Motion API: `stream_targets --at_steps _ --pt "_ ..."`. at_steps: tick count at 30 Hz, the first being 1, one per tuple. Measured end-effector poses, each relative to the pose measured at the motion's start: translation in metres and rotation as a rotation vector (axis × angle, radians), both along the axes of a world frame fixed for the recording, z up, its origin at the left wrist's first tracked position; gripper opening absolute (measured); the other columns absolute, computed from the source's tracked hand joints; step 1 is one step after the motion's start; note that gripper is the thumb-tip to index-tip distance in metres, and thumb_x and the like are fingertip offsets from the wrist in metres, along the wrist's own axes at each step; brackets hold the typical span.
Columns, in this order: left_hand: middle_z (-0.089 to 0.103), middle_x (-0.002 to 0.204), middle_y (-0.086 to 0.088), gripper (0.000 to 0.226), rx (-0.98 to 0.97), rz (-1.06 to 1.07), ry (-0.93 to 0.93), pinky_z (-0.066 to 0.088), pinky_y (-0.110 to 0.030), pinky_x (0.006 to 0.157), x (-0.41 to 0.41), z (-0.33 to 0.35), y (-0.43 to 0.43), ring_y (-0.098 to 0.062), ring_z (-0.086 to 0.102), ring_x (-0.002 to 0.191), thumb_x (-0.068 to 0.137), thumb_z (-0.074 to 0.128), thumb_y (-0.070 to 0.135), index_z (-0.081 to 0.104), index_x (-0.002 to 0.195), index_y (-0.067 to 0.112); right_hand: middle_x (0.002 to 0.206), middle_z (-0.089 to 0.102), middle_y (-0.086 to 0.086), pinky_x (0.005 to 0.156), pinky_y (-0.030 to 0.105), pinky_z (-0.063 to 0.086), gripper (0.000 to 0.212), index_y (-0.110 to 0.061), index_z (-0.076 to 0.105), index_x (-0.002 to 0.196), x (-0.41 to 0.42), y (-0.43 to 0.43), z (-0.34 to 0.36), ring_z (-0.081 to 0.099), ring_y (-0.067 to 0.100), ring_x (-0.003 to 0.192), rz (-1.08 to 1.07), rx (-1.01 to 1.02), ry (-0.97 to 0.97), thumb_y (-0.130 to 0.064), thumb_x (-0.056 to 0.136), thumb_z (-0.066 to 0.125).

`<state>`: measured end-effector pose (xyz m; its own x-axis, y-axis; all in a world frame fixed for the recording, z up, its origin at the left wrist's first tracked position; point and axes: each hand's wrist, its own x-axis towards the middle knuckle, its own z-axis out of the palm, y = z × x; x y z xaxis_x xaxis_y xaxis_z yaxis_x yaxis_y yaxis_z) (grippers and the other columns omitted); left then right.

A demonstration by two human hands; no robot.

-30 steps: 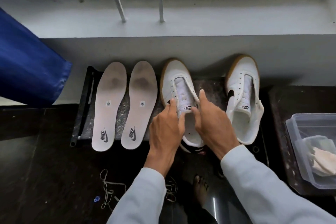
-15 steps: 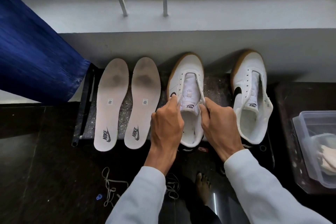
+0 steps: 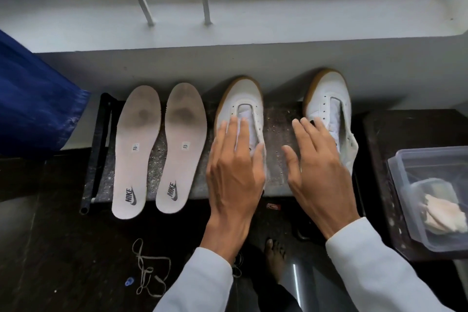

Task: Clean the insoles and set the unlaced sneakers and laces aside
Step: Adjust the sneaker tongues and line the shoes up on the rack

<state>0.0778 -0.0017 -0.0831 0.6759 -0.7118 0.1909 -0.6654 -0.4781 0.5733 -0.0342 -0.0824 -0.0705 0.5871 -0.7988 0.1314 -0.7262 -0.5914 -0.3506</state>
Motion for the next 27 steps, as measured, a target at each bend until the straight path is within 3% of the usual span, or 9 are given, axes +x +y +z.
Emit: stream_targets --at_steps 6,9,12,15,19,21,23,25,27 --pt "0.048 0.147 -0.017 0.053 -0.019 -0.212 -0.035 0.037 -0.044 0.115 -0.048 0.0 -0.04 -0.03 0.039 0.142 0.094 0.054 0.025 0.047 0.142 0.004 0.162 0.009 0.017 0.118 0.054 0.023 0.063 -0.008 0.019 0.154 -0.037 -0.011 -0.006 0.0 0.035 0.15 -0.013 0.015 0.25 -0.035 0.098 0.033" --pt "0.047 0.149 -0.016 0.051 0.019 -0.267 -0.055 0.033 -0.046 0.116 -0.065 -0.006 -0.056 -0.029 0.038 0.142 0.097 0.045 0.027 0.046 0.143 0.006 0.163 -0.005 0.015 0.12 0.053 0.017 0.079 -0.012 0.003 0.156 -0.051 -0.017 -0.008 -0.011 0.035 0.15 0.014 0.085 0.321 -0.046 0.088 0.023" --pt "0.05 0.146 -0.016 0.046 0.043 -0.276 -0.058 0.036 -0.045 0.115 -0.073 -0.012 -0.069 -0.03 0.042 0.14 0.099 0.045 0.023 0.048 0.141 0.005 0.164 -0.004 0.01 0.12 0.049 0.016 0.067 -0.018 0.002 0.156 -0.062 -0.028 -0.012 -0.01 0.03 0.15 -0.009 0.115 0.254 -0.044 0.097 0.019" --pt "0.056 0.14 -0.017 0.048 0.06 -0.301 -0.039 0.046 -0.04 0.108 -0.077 -0.013 -0.078 -0.029 0.051 0.133 0.097 0.04 0.025 0.051 0.138 0.002 0.164 0.003 0.008 0.121 0.045 0.019 0.061 -0.018 0.007 0.156 -0.072 -0.036 -0.017 -0.005 0.025 0.152 -0.033 0.117 0.172 -0.039 0.101 0.024" --pt "0.061 0.135 -0.014 0.046 0.078 -0.297 0.025 0.059 -0.038 0.081 -0.08 -0.012 -0.088 -0.028 0.067 0.111 0.095 0.051 0.019 0.051 0.138 0.002 0.161 0.021 0.006 0.116 0.04 0.033 0.06 -0.016 0.02 0.154 -0.08 -0.048 -0.018 0.021 0.023 0.148 -0.121 0.204 0.025 -0.039 0.102 0.038" --pt "0.067 0.125 -0.014 0.045 0.122 -0.271 0.028 0.058 -0.041 0.065 -0.079 -0.013 -0.091 -0.033 0.072 0.093 0.094 0.057 0.018 0.052 0.136 0.001 0.152 0.039 0.006 0.103 0.042 0.046 0.063 -0.016 0.025 0.152 -0.082 -0.056 -0.018 0.042 0.024 0.134 -0.182 0.258 -0.013 -0.042 0.099 0.046" --pt "0.074 0.099 -0.016 0.043 0.194 -0.241 0.029 0.053 -0.041 0.052 -0.076 -0.012 -0.092 -0.038 0.072 0.073 0.092 0.06 0.017 0.056 0.132 0.001 0.132 0.057 0.01 0.089 0.044 0.054 0.061 -0.013 0.034 0.148 -0.083 -0.064 -0.019 0.058 0.027 0.114 -0.208 0.245 -0.001 -0.043 0.097 0.05" --pt "0.073 0.078 -0.017 0.039 0.254 -0.21 0.034 0.049 -0.041 0.048 -0.075 -0.011 -0.093 -0.04 0.069 0.063 0.09 0.061 0.013 0.059 0.128 0.002 0.11 0.067 0.011 0.077 0.041 0.057 0.049 -0.011 0.05 0.136 -0.081 -0.071 -0.022 0.065 0.026 0.094 -0.206 0.203 -0.018 -0.039 0.096 0.055" --pt "0.072 0.073 -0.019 0.033 0.268 -0.187 0.051 0.046 -0.042 0.049 -0.074 -0.012 -0.095 -0.043 0.068 0.064 0.09 0.059 0.009 0.062 0.122 0.003 0.095 0.07 0.01 0.07 0.039 0.057 0.031 -0.01 0.064 0.116 -0.078 -0.077 -0.023 0.066 0.026 0.08 -0.186 0.149 -0.04 -0.033 0.095 0.058"
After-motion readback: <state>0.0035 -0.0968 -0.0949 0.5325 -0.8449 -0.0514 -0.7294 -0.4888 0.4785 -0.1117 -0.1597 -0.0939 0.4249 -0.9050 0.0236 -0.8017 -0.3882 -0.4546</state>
